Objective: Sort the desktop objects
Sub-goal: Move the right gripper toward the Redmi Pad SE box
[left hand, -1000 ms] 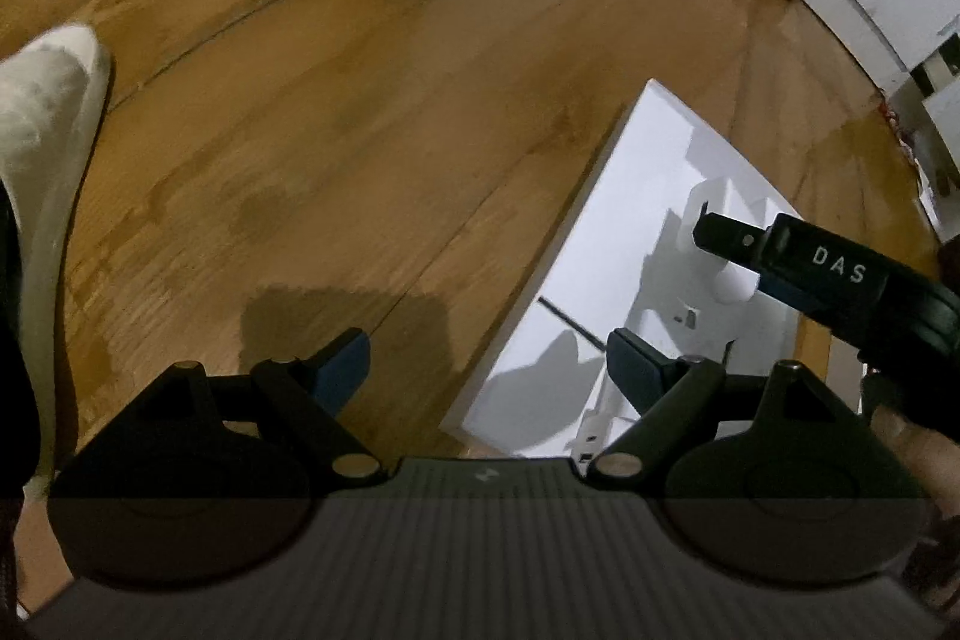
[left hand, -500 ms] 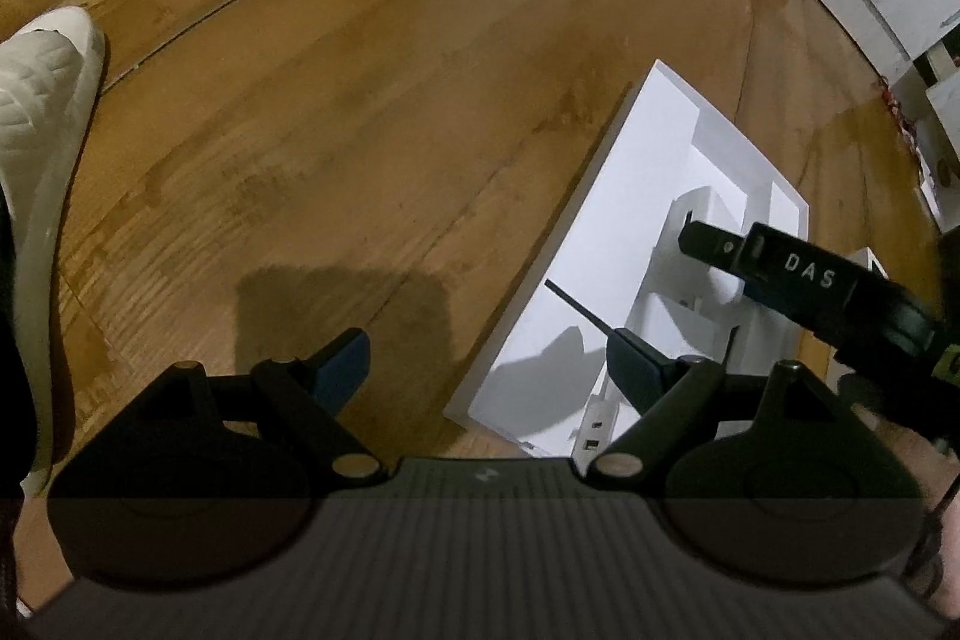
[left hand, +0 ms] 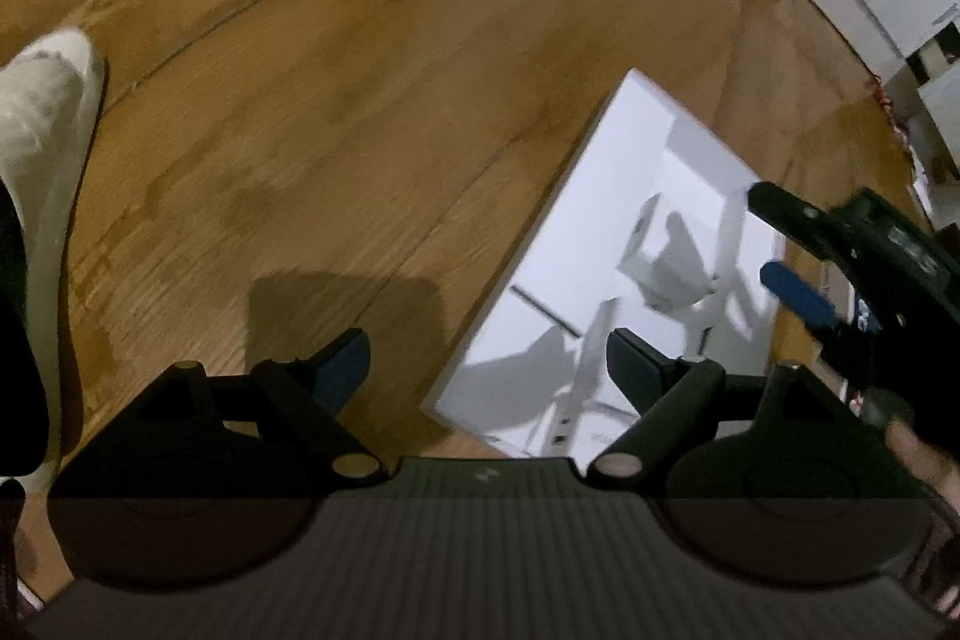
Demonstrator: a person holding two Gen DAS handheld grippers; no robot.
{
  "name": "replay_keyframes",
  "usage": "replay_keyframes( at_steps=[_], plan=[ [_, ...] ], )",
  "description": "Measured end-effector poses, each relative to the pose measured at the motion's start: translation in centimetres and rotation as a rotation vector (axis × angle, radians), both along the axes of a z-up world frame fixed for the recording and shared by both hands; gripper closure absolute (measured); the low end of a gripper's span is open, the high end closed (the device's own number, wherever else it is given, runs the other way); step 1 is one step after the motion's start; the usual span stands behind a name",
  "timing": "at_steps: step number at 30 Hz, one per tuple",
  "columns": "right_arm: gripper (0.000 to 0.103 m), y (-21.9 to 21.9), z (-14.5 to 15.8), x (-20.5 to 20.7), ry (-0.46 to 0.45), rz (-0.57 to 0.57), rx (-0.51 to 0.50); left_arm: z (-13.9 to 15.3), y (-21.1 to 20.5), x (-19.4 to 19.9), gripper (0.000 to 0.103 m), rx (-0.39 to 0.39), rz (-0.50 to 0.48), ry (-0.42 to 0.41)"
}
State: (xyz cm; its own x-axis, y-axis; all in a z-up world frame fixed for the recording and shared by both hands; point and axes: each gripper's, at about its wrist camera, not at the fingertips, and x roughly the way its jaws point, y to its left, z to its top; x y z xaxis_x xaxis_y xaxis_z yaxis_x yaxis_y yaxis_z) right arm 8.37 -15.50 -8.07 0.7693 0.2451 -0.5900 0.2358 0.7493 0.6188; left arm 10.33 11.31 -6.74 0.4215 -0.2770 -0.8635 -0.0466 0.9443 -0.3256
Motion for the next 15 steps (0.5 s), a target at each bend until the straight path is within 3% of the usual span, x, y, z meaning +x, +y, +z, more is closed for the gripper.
replay_keyframes(
  at_steps=[4, 6, 11, 13, 15],
  plan=[
    [0.025, -0.6, -0.9, -5.6, -0.201, -0.157, 0.329, 1.4, -1.1, -0.5, 0.017, 0.019, -0.039, -0.028],
    [0.025, -0.9, -0.5, -6.6, -0.219, -0.173, 0.341, 1.9, -1.6, -0.9, 0.017, 0.045, -0.058, -0.04],
    [0.024, -2.0, 3.1, -5.8, -0.002, -0.165, 0.156, 3.0, -3.7, -1.4, 0.017, 0.075, -0.12, -0.06],
    [0.024, -2.5, 3.5, -5.6, 0.096, -0.164, 0.19, 3.3, -4.5, -1.8, 0.017, 0.061, -0.144, -0.064],
    [0.024, -3.1, 4.1, -5.8, 0.115, -0.141, 0.206, 3.6, -5.2, -2.1, 0.017, 0.051, -0.165, -0.063]
  ],
)
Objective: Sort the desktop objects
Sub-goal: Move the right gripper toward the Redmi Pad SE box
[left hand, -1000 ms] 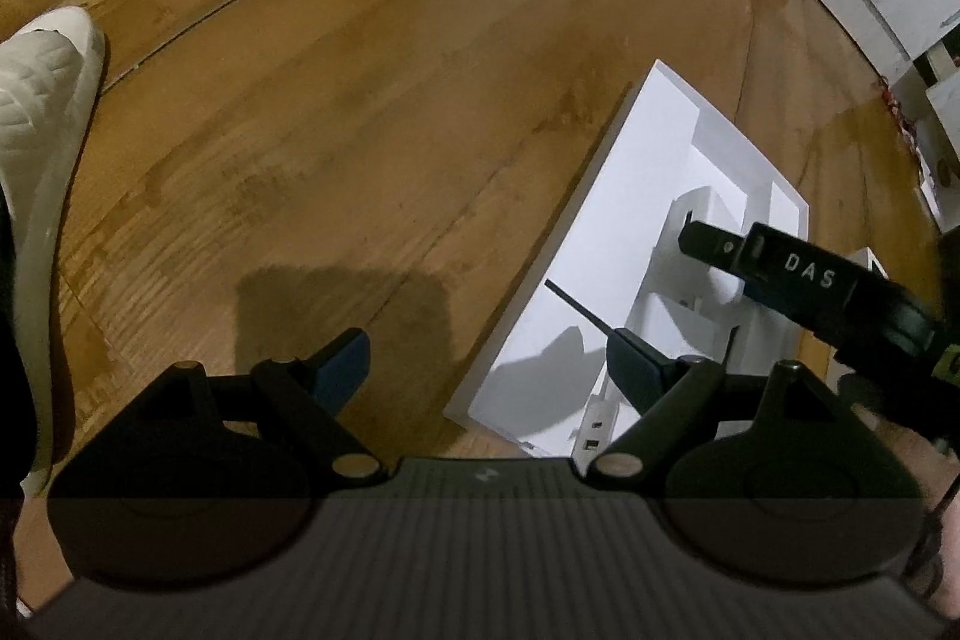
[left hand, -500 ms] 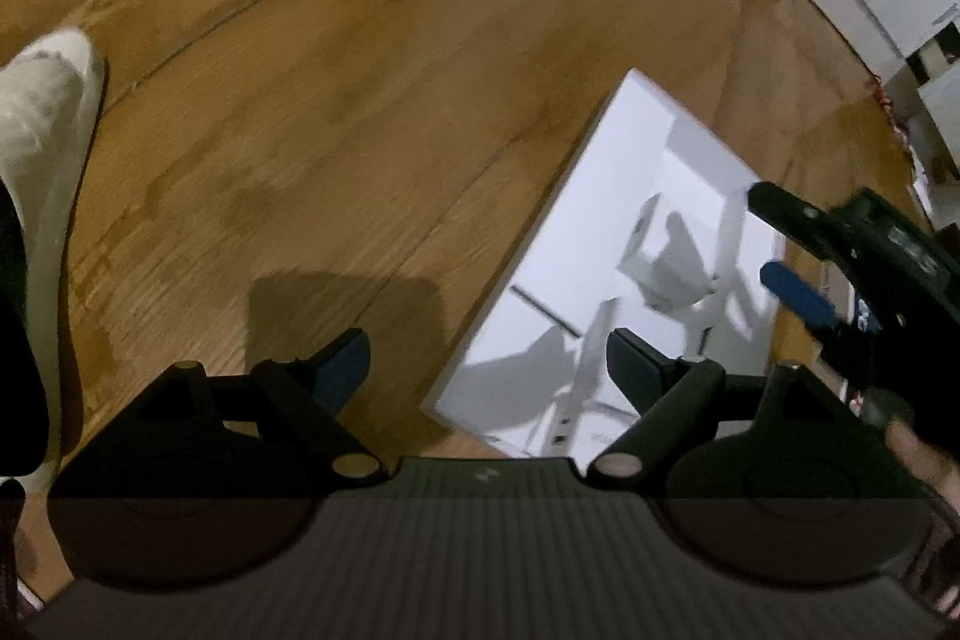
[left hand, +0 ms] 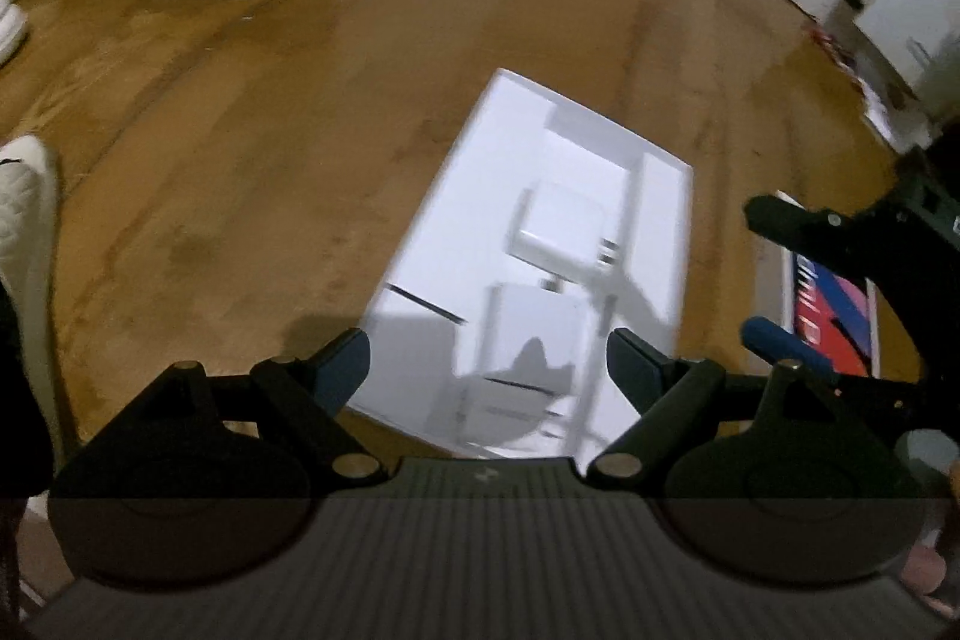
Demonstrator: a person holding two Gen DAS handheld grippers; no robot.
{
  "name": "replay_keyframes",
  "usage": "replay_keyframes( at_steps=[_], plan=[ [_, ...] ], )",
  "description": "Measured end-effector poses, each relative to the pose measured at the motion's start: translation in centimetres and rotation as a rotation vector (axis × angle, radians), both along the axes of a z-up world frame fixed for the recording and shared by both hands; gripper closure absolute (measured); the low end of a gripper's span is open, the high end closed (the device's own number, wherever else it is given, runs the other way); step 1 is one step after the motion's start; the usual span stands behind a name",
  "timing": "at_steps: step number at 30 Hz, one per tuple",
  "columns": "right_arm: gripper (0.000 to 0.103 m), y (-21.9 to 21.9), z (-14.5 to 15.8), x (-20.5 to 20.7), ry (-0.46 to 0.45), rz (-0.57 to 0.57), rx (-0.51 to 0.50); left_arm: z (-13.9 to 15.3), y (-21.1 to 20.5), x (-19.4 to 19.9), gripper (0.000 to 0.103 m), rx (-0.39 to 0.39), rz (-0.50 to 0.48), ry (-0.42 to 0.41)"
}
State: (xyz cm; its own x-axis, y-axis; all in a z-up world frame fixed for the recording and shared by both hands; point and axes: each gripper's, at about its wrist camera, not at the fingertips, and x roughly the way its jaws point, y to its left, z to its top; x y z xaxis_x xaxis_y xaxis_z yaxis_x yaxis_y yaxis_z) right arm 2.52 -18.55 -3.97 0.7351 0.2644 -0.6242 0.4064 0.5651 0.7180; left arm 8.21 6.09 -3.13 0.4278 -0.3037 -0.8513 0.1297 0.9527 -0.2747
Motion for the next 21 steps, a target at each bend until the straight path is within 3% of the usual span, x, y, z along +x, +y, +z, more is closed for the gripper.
replay_keyframes(
  at_steps=[4, 7, 10, 13, 15, 18, 21],
  plan=[
    [0.024, -1.3, 1.0, -0.9, 0.028, 0.0, -0.065, 0.8, -1.5, -0.5, 0.017, 0.042, -0.029, -0.02],
    [0.024, -3.3, 1.1, -1.7, 0.058, -0.026, -0.096, 1.4, -2.6, -0.7, 0.017, 0.028, -0.056, -0.033],
    [0.024, -4.8, 0.9, -2.7, 0.082, -0.086, -0.092, 1.6, -3.7, -1.0, 0.017, 0.019, -0.072, -0.039],
    [0.024, -5.1, 0.7, -3.4, 0.073, -0.121, -0.02, 0.9, -5.2, -1.5, 0.016, 0.029, -0.109, -0.052],
    [0.024, -4.6, 0.5, -3.2, 0.061, -0.088, 0.002, 0.1, -6.0, -1.9, 0.016, 0.002, -0.144, -0.03],
    [0.024, -4.5, 0.6, -3.1, 0.063, -0.076, 0.006, -0.4, -5.9, -2.2, 0.016, -0.074, -0.122, -0.007],
    [0.024, -5.1, 0.9, -3.7, 0.077, -0.077, -0.047, -0.2, -6.4, -2.5, 0.016, -0.067, -0.126, -0.044]
  ],
)
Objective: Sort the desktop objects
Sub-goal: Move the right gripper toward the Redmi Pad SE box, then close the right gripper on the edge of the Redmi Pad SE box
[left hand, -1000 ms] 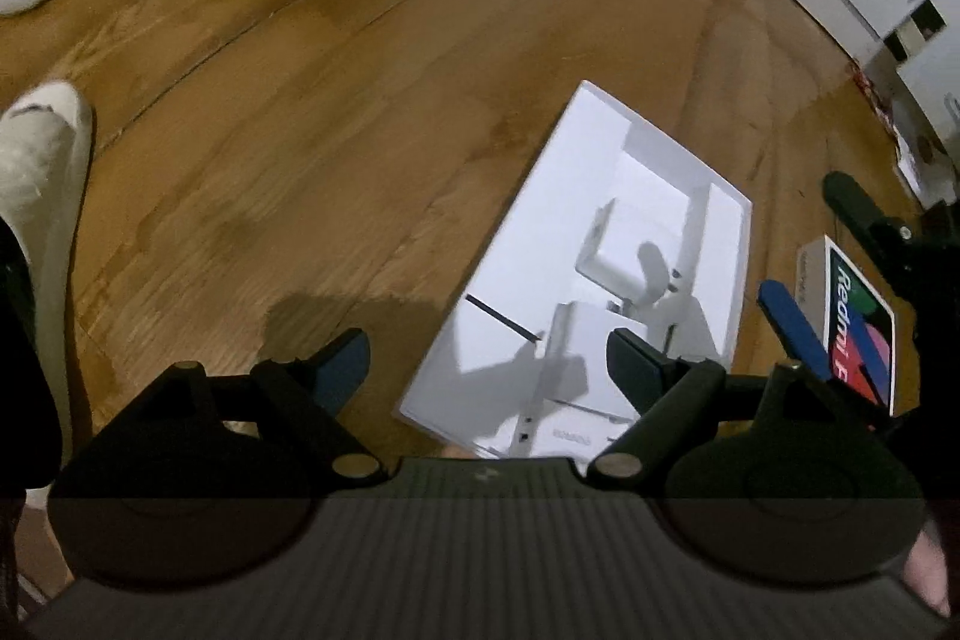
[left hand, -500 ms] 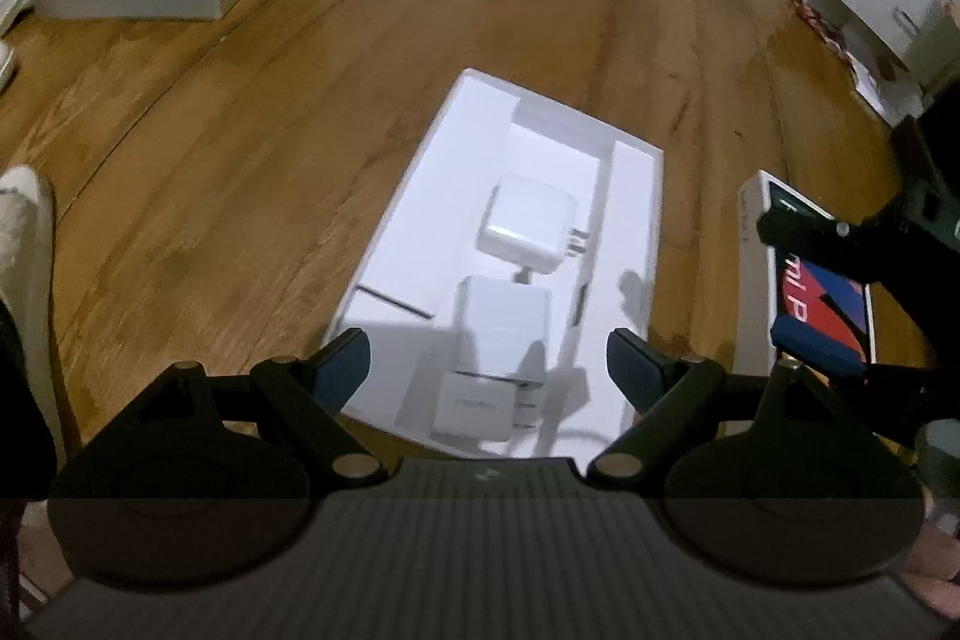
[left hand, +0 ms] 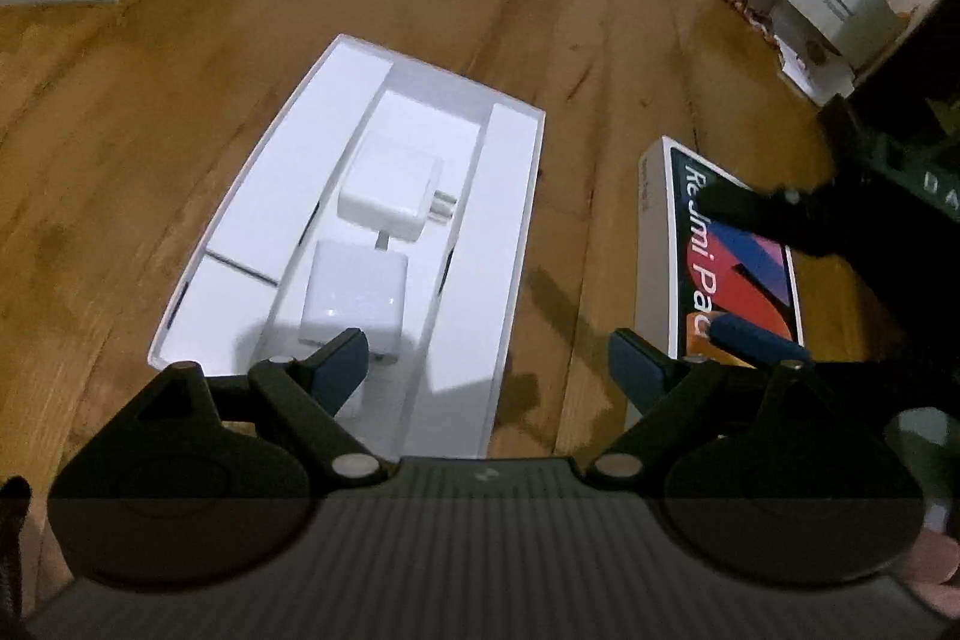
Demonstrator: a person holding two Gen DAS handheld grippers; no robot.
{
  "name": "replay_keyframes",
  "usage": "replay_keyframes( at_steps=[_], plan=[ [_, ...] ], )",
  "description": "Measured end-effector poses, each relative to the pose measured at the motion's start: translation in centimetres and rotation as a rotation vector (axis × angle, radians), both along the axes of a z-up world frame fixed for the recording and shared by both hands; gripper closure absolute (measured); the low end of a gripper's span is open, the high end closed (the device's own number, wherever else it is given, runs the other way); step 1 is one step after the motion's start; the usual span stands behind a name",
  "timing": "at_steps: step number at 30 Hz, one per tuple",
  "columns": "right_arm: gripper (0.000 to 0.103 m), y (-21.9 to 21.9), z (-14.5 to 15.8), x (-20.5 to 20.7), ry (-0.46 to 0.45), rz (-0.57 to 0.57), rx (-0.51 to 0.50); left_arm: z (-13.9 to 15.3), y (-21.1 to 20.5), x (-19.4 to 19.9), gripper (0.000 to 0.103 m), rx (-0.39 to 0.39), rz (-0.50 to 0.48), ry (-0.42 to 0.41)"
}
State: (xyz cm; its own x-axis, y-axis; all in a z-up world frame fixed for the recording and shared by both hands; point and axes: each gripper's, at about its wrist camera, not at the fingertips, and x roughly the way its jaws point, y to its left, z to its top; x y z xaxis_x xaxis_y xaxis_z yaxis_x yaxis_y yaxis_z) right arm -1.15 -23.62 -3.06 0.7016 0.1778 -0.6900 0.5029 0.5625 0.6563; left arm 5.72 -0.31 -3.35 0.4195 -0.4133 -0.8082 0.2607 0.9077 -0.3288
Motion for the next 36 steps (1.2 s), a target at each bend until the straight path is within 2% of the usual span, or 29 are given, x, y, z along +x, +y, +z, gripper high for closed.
replay_keyframes(
  at_steps=[3, 7, 9, 12, 14, 15, 17, 18, 19, 21, 23, 25, 31, 34, 36],
  plan=[
    [0.024, -1.2, 0.4, -1.0, 0.055, -0.032, -0.057, -0.3, -0.6, 0.1, 0.016, -0.032, 0.001, -0.005],
    [0.024, -1.4, 2.3, -1.4, 0.203, 0.001, -0.331, -1.3, -2.0, -0.1, 0.015, -0.107, -0.005, 0.022],
    [0.024, -2.4, 2.9, -0.8, 0.225, 0.03, -0.366, -1.7, -2.9, -0.4, 0.015, -0.141, -0.018, 0.036],
    [0.024, -4.0, 3.4, 1.5, 0.236, 0.122, -0.362, -1.9, -4.5, -0.7, 0.016, -0.168, -0.042, 0.056],
    [0.024, -4.6, 3.4, 3.0, 0.267, 0.207, -0.369, -1.8, -5.8, -1.0, 0.016, -0.158, -0.068, 0.044],
    [0.024, -4.6, 3.3, 3.4, 0.295, 0.281, -0.414, -1.8, -6.5, -1.2, 0.015, -0.151, -0.086, 0.029],
    [0.024, -4.3, 3.6, 3.5, 0.342, 0.479, -0.569, -1.9, -7.6, -1.5, 0.015, -0.145, -0.109, 0.011],
    [0.024, -4.6, 3.8, 3.1, 0.346, 0.521, -0.634, -2.1, -8.0, -1.6, 0.015, -0.145, -0.114, 0.01],
    [0.022, -5.5, 3.7, 2.7, 0.331, 0.515, -0.652, -2.5, -8.6, -1.6, 0.015, -0.15, -0.12, 0.012],
    [0.018, -8.0, 2.9, 2.0, 0.292, 0.452, -0.554, -3.1, -9.5, -1.7, 0.015, -0.16, -0.137, 0.024],
    [0.018, -10.3, 1.1, 1.5, 0.286, 0.41, -0.39, -3.7, -10.2, -1.5, 0.015, -0.171, -0.148, 0.037],
    [0.018, -11.8, -0.7, 0.8, 0.272, 0.384, -0.324, -4.2, -11.0, -1.4, 0.015, -0.168, -0.153, 0.02],
    [0.018, -13.5, -3.1, -1.6, 0.249, 0.277, -0.325, -5.4, -13.2, -1.5, 0.015, -0.049, -0.194, 0.001],
    [0.018, -13.1, -3.7, -1.7, 0.268, 0.249, -0.414, -5.6, -13.9, -1.8, 0.015, 0.059, -0.212, -0.024],
    [0.017, -12.5, -4.1, -1.6, 0.273, 0.271, -0.46, -5.9, -13.8, -1.8, 0.013, 0.064, -0.228, -0.023]
  ],
)
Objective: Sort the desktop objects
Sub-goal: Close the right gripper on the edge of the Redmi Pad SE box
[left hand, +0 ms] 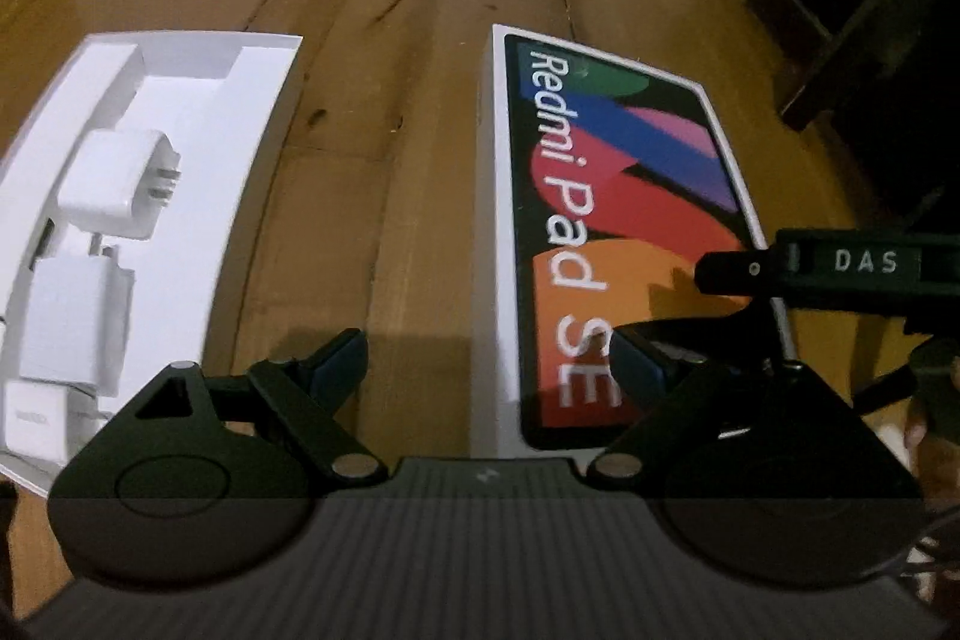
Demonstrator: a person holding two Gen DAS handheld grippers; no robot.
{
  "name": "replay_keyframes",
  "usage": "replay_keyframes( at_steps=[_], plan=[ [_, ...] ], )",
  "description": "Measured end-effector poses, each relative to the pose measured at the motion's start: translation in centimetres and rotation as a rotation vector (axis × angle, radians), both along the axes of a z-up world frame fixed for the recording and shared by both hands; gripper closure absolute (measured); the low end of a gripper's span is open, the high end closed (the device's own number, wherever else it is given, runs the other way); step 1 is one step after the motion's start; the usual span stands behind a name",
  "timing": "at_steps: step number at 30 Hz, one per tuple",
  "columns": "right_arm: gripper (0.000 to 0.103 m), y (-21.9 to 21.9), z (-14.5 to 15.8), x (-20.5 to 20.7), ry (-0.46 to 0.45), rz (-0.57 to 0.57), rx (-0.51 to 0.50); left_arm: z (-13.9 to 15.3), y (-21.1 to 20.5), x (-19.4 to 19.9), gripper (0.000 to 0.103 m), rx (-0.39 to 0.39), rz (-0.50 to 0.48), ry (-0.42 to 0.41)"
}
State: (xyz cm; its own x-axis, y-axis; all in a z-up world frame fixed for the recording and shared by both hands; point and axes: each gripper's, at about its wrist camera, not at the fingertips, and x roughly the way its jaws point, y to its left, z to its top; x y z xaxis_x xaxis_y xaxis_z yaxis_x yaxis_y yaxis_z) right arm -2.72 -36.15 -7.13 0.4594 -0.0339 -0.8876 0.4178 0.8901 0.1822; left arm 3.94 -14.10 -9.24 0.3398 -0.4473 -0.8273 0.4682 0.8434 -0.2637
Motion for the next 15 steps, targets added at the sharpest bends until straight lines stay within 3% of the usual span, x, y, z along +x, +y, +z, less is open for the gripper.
replay_keyframes(
  at_steps=[4, 9, 11, 15],
  plan=[
    [0.017, -0.5, -1.5, 0.3, 0.046, -0.046, 0.047, -1.4, 0.2, 0.6, 0.012, -0.043, 0.002, 0.07],
    [0.017, -1.2, -2.1, -0.3, 0.02, -0.089, 0.108, -1.8, 0.5, 0.0, 0.013, -0.141, -0.044, 0.087],
    [0.017, -1.2, -2.3, -0.6, 0.01, -0.083, 0.122, -1.8, 0.6, -0.2, 0.018, -0.179, -0.066, 0.115],
    [0.015, -1.0, -2.8, -2.2, -0.043, -0.094, 0.196, -1.2, 1.4, -1.1, 0.02, -0.154, -0.055, 0.075]
  ],
)
